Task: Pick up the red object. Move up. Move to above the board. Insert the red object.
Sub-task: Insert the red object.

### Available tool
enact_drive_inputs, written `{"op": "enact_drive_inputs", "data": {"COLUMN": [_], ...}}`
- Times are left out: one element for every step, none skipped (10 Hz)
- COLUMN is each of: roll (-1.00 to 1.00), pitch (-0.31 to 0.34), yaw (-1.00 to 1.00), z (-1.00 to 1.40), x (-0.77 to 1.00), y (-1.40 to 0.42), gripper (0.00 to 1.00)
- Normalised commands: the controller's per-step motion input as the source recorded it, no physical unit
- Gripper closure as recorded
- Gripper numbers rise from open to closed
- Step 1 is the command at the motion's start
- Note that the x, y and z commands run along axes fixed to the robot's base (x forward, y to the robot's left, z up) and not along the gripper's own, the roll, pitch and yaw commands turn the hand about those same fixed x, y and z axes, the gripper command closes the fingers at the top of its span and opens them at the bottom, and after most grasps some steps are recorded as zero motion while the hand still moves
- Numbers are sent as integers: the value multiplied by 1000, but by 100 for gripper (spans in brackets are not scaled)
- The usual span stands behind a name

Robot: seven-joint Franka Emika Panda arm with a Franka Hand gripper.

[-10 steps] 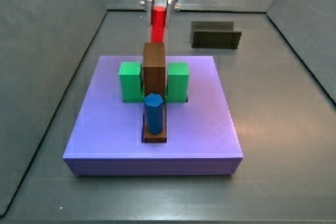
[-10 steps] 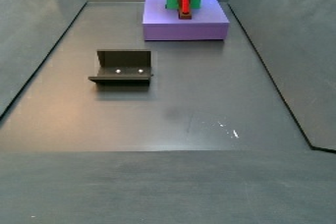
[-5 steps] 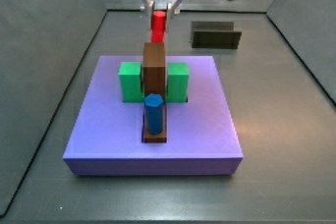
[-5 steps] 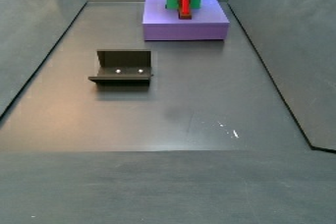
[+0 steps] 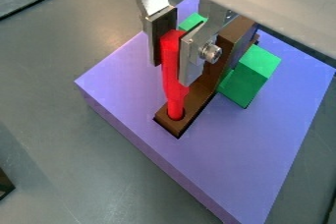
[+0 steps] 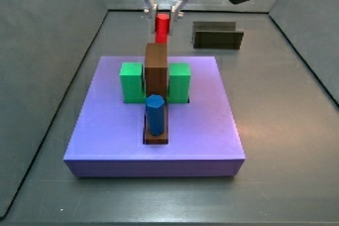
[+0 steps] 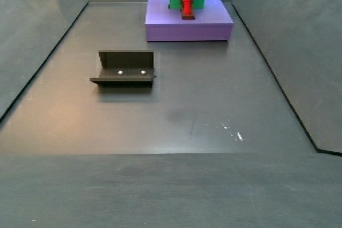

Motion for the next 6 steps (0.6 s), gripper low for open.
{"op": "enact_drive_inputs", "data": {"roll": [80, 56, 27, 0, 0, 0], "pitch": [-23, -47, -89, -134, -146, -143], "yaw": [117, 111, 103, 89, 74, 63], "z": [-97, -177, -291, -417, -440, -466], "x": [0, 0, 0, 0, 0, 0], "y": [0, 0, 3, 43, 37, 23], "gripper": [100, 100, 100, 100, 100, 100]}}
